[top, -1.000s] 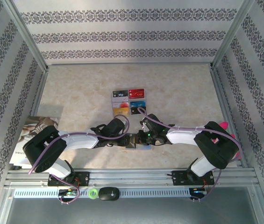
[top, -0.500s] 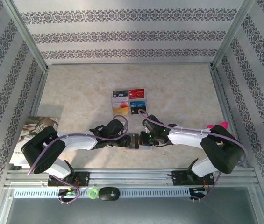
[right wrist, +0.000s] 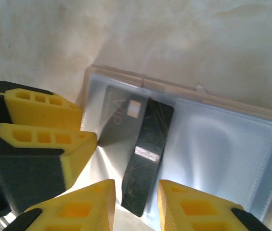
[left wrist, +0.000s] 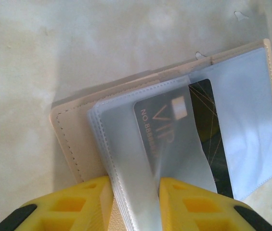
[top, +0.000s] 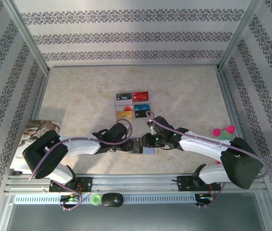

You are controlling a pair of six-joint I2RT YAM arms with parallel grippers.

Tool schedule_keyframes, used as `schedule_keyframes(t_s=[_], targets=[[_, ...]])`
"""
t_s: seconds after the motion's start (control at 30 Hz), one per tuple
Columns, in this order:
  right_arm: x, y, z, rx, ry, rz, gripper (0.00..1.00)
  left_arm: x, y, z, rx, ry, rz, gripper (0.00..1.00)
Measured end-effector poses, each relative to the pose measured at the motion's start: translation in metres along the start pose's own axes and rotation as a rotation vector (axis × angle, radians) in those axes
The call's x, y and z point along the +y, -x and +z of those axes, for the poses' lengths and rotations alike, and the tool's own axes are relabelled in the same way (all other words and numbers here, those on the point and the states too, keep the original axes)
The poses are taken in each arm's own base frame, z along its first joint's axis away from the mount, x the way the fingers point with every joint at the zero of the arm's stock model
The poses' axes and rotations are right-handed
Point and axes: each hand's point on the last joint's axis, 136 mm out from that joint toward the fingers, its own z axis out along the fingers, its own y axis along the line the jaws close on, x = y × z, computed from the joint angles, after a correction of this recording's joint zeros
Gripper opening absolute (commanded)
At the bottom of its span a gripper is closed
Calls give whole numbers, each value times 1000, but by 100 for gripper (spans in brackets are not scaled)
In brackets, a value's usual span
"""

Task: Take the credit cards out of the card holder

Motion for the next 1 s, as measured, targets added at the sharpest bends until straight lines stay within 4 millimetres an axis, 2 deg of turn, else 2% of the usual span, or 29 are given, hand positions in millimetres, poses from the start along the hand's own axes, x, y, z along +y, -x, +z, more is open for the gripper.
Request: schedule_keyframes(t_s=[0.23,1.0], targets=[[-8,-10,21,76,-14,33,27,1,-1,1,12,9,-2,32],[-16,-12,31,109,6,105,27,-1,-3,8,52,10,-8,31]])
